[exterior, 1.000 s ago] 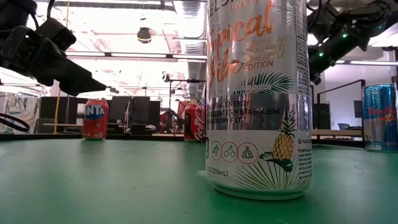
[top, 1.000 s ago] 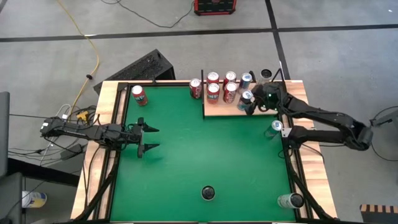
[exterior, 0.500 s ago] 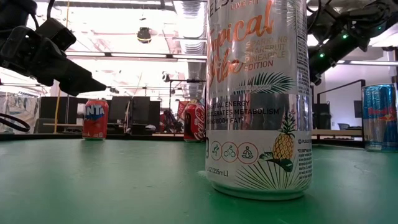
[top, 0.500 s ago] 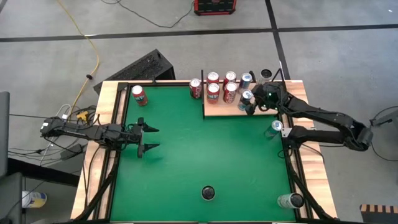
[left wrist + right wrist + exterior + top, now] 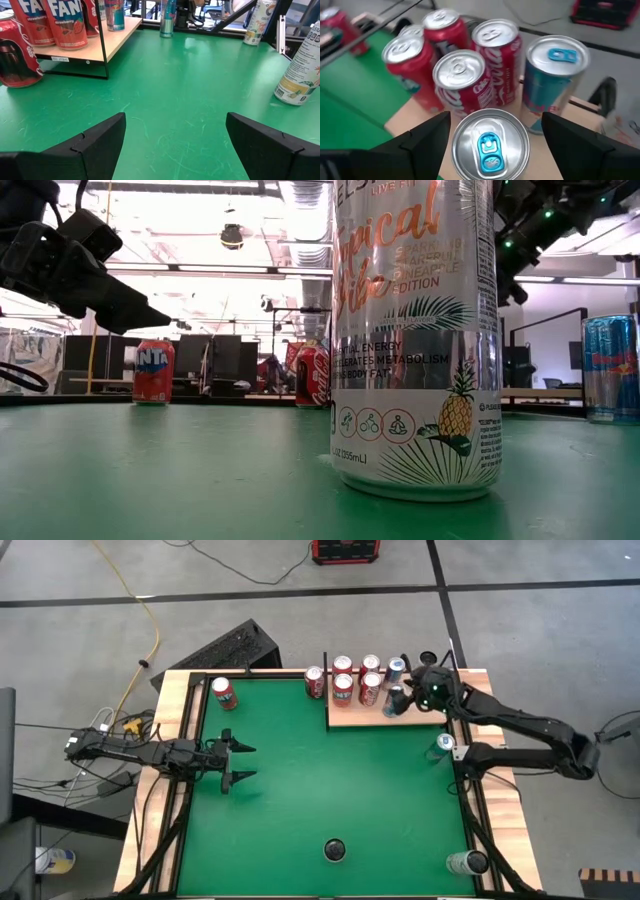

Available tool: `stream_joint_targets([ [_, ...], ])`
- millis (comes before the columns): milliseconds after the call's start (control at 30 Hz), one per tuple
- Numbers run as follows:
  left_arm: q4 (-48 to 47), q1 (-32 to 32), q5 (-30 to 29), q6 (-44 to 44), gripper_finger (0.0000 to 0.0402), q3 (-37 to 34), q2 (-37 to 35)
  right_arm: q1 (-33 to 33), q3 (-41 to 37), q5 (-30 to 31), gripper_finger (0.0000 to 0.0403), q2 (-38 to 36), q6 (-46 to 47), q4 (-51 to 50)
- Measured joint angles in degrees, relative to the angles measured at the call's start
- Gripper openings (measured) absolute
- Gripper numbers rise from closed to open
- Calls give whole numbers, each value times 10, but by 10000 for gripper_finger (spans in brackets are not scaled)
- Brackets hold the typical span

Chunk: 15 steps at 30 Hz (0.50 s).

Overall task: Place canned beverage on shelf
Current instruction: Put the left blue soda can on the shelf aligned with the other blue soda can

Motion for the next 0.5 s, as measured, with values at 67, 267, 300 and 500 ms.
stream_joint_targets([
  [67, 0, 0, 0, 0, 330, 0, 0, 24, 0, 47, 336, 0, 36, 0],
  [267, 0, 0, 0, 0, 330, 0, 0, 108, 0, 205, 336, 0, 96, -1],
  [300, 0, 0, 0, 0, 330, 0, 0, 122, 0, 231, 336, 2, 102, 0],
  [500, 0, 0, 0, 0, 330, 0, 0, 201, 0, 355, 336, 47, 144, 4],
])
